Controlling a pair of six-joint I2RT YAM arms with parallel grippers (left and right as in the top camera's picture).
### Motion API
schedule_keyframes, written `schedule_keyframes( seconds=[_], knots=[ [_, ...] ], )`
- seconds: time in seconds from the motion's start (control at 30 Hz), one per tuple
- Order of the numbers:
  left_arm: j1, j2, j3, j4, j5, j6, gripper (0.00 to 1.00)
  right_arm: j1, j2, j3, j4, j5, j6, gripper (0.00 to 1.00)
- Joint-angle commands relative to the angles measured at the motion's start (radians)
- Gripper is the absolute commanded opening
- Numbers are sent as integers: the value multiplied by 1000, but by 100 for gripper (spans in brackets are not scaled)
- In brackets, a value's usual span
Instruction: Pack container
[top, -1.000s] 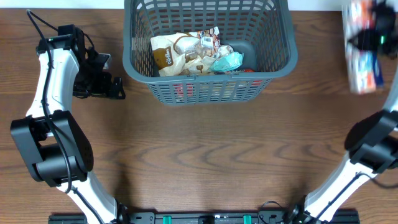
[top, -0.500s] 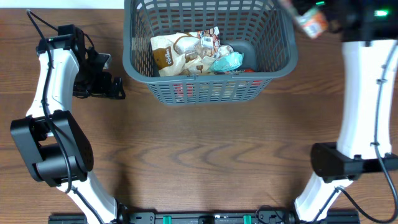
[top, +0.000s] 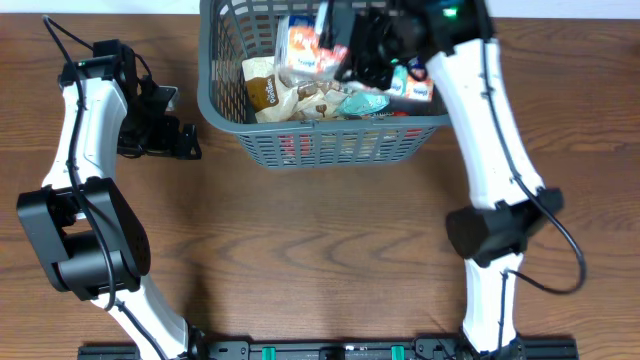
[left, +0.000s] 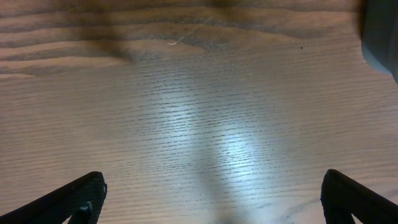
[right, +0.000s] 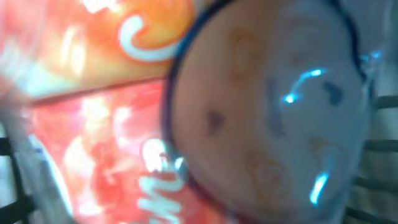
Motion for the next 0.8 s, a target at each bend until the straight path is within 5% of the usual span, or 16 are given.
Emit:
schedule_keyframes(
  seconds=[0.0,0.33,0.4,0.53,0.7,0.73,0.77],
  knots=[
    [-4,-1,-2,-3,2,-9,98,-1,56,0,-20,-14,-56,35],
    [-3,-1,-2,-8,2,-9,99,-25,80,2,-3,-14,-40,54],
    [-3,-1,-2,-7,2,-9,99,-36,59,4,10,-11,-40,64],
    [-3,-1,-2,-7,2,-9,99,-70,-14,6,64,-11,-21,64],
    [-3,-1,-2,-7,-18,-7,99,-163,-157,6,241,-8,166,69],
    [-3,-1,-2,-7,-35,-5,99,-188,-183,6,271,-7,210,75],
    [-3,-1,-2,-6,-55,-5,99,-222,-209,6,301,-6,261,97]
  ],
)
